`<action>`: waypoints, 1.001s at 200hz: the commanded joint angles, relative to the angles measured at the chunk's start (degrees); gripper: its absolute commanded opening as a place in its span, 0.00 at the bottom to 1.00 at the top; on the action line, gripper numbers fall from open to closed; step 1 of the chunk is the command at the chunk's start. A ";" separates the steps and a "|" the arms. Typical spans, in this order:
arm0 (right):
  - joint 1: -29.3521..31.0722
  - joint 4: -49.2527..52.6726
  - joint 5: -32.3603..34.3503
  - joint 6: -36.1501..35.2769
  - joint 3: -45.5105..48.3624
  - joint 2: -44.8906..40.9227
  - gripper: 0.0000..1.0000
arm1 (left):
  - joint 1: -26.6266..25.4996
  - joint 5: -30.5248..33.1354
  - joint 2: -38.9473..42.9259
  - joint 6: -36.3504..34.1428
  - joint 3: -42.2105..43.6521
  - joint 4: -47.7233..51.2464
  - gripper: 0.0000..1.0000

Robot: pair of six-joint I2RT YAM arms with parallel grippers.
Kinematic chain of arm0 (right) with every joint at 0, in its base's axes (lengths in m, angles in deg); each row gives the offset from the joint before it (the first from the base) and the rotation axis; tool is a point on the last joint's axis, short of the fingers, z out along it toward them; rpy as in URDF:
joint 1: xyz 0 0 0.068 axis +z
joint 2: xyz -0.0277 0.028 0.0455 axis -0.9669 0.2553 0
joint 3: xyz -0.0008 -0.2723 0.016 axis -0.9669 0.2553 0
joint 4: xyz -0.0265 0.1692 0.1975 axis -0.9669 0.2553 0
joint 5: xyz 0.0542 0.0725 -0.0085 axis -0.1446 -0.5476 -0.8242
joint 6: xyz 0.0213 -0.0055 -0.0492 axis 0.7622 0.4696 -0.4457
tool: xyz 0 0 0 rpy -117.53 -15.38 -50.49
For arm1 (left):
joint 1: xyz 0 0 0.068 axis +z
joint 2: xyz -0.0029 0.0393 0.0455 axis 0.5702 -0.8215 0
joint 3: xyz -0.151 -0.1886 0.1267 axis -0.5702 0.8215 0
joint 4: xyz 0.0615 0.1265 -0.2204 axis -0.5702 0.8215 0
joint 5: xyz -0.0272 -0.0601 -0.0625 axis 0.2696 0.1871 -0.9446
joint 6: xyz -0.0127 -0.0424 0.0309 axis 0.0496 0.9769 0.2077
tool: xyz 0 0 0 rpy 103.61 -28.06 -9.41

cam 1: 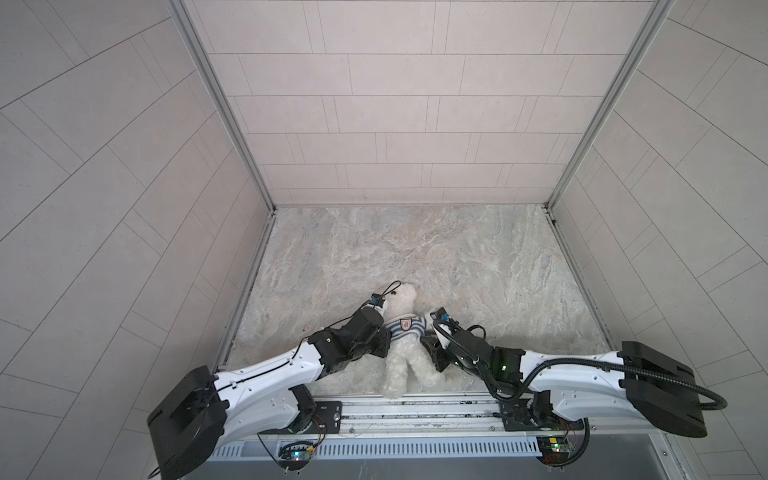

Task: Dress the teddy bear

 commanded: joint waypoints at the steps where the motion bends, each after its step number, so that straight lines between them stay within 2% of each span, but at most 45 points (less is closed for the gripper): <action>1: 3.19 -6.30 0.66 3.71 -0.80 2.52 0.25 | 1.28 1.62 -0.46 -3.26 -1.69 1.53 0.21; 20: 4.48 -9.39 0.55 4.40 -0.65 3.76 0.25 | 2.28 3.04 0.68 -4.62 -2.39 3.07 0.24; 50: 4.71 -14.73 1.40 2.86 2.56 2.00 0.25 | 2.83 5.83 4.95 -6.38 -4.51 7.94 0.36; 70: 4.56 -12.42 2.69 2.30 3.30 -0.66 0.25 | 2.48 5.63 9.36 -7.06 -5.83 10.76 0.46; 102: 4.45 -9.45 5.72 1.88 5.39 -6.53 0.26 | -1.74 4.06 15.11 -4.39 -7.48 13.00 0.50; 128: 2.91 -0.04 8.27 2.05 5.01 -14.00 0.32 | -7.64 0.92 13.40 0.62 -7.79 7.41 0.49; 166: -6.44 14.12 6.23 4.81 4.80 -25.69 0.45 | -10.32 -0.63 4.93 2.72 -9.97 -0.97 0.47; 187: -15.34 19.50 1.80 8.42 4.61 -30.03 0.58 | -10.54 -1.89 0.45 4.40 -9.90 -3.96 0.42; 200: -21.73 19.85 -3.66 10.46 4.27 -29.67 0.64 | -10.56 -2.02 -1.82 5.46 -8.80 -4.84 0.38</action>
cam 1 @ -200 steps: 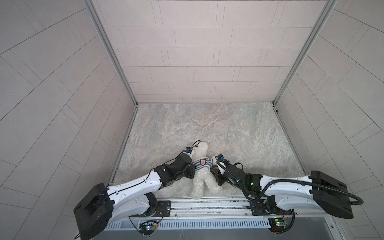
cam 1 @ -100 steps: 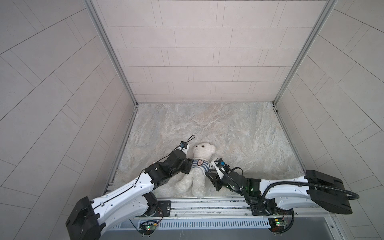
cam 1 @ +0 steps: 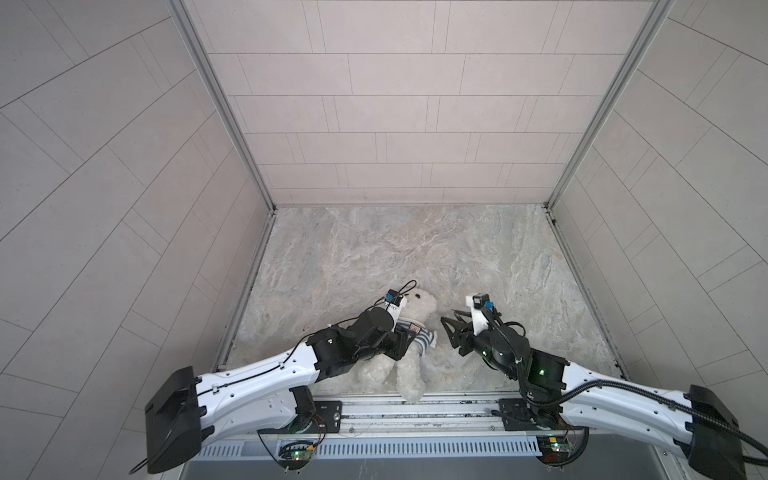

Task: Dress the teddy bear

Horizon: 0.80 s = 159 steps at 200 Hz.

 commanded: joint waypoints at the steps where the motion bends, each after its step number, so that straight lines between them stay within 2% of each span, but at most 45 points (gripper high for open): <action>1: -8.78 7.32 -7.68 5.53 -0.93 -0.74 0.65 | -0.34 -1.19 -3.02 2.79 -0.09 -4.55 0.38; 14: -14.43 5.37 -14.63 6.83 -1.56 2.27 0.67 | -0.33 -1.10 -4.46 3.15 1.35 -5.50 0.36; 27: -17.51 2.26 -19.32 7.32 -2.58 6.83 0.74 | -0.28 -0.40 -5.30 3.46 2.73 -6.00 0.34; 53: -18.72 -4.41 -25.67 7.46 -5.98 18.70 0.84 | -0.29 1.41 -5.08 3.51 4.78 -5.74 0.29; 81: -18.88 -12.76 -30.07 8.83 -8.47 29.39 0.89 | -0.30 3.17 -4.79 2.59 5.97 -4.42 0.24; 121: -20.40 -22.97 -35.98 11.13 -9.79 40.29 0.89 | -0.25 3.23 -4.52 3.50 8.58 -6.53 0.20; 159: -20.47 -31.69 -38.01 13.85 -10.04 49.26 0.81 | -0.29 4.35 -4.35 3.68 9.70 -6.89 0.17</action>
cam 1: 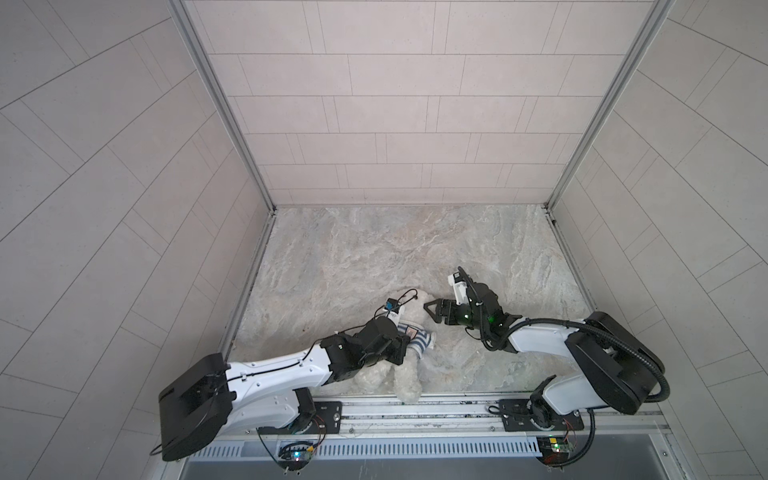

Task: Dress the teddy bear

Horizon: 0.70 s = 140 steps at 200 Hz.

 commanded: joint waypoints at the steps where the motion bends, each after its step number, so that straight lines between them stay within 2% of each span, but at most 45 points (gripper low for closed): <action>1: -0.15 -9.25 -3.10 3.33 -0.45 3.87 0.81 | -0.29 1.60 0.09 0.19 1.97 1.81 0.17; 59: 0.43 -17.74 -4.08 6.56 0.33 9.78 0.67 | -0.20 1.34 -0.48 0.17 2.80 0.57 0.17; 105: 0.36 -28.79 -5.13 10.77 1.78 15.79 0.39 | -0.11 1.02 -1.27 -0.11 2.27 0.93 0.17; 140: 0.39 -29.43 -4.64 10.40 1.94 15.70 0.22 | 0.06 1.55 -0.49 -0.17 2.65 1.95 0.17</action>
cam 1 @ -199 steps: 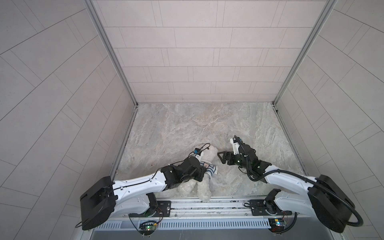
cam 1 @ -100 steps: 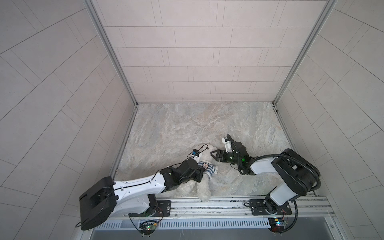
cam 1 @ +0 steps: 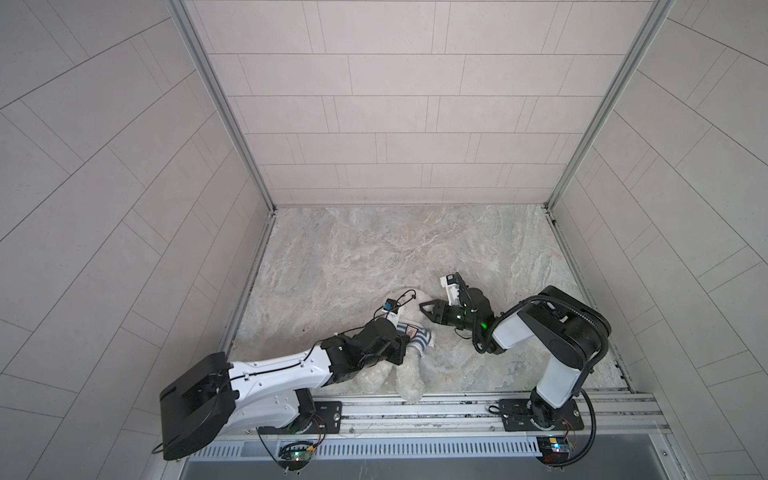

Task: Dress the teddy bear

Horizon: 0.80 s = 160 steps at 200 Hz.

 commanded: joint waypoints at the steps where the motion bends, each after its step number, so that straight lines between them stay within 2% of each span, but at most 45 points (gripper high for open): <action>1: 0.18 -2.72 0.95 1.06 0.60 -0.05 0.21 | 0.06 0.94 -0.03 -0.34 1.31 4.71 0.17; 29: 0.21 -3.38 2.85 0.96 1.95 -1.85 0.00 | 0.40 1.33 0.80 -0.27 1.51 5.38 0.17; 48: 0.57 -2.99 5.10 0.74 3.84 -5.87 0.00 | 0.53 2.11 2.79 -0.31 1.23 6.64 0.19; 67: 3.01 1.75 9.84 -1.14 5.57 -12.96 0.00 | 0.53 3.15 5.96 -1.01 0.41 8.43 0.28; 101: 13.86 29.16 26.98 -9.03 1.87 -29.79 0.00 | 0.51 3.04 12.21 -1.60 -1.00 11.20 0.39; 118: 16.38 39.98 30.95 -11.15 -0.87 -35.12 0.00 | 0.51 1.73 16.45 -0.14 -0.51 12.09 0.45; 137: 17.87 41.59 35.45 -10.94 0.33 -38.90 0.00 | 0.33 -0.27 22.27 3.65 1.59 12.17 0.54; 160: 18.83 43.48 38.65 -10.83 1.15 -41.46 0.00 | -0.18 -2.21 29.19 9.13 5.23 12.34 0.58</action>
